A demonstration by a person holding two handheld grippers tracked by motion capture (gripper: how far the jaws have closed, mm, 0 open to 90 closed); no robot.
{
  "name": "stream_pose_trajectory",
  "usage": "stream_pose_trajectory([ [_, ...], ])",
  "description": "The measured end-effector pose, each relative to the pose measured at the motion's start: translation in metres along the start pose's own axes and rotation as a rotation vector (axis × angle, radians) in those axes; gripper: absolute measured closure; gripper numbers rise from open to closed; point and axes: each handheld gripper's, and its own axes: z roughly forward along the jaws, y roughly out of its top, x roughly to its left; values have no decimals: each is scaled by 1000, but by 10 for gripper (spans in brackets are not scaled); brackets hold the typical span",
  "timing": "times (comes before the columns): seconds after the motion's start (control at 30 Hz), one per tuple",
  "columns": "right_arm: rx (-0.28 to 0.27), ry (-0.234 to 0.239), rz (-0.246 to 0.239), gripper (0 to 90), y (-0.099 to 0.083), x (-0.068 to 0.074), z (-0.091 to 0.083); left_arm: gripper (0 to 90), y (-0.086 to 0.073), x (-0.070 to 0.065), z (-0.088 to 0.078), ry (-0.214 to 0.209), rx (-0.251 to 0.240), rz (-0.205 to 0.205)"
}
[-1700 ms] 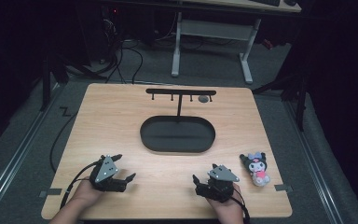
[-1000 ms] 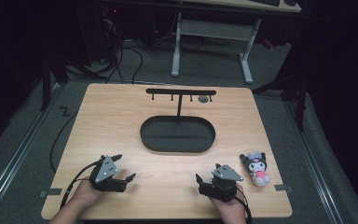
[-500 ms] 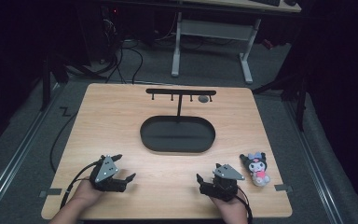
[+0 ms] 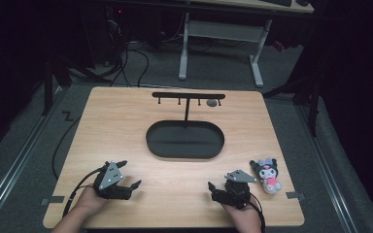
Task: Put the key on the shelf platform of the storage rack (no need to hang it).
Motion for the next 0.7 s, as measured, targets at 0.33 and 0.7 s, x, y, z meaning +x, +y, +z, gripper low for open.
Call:
stream_pose_trajectory([
  [0.33,55,-7,26,229,1,-6,-2,154,0,0,0,1,2,0],
  [0.7,114,8,24,243,6,-7,1,154,0,0,0,-3,-2,0],
])
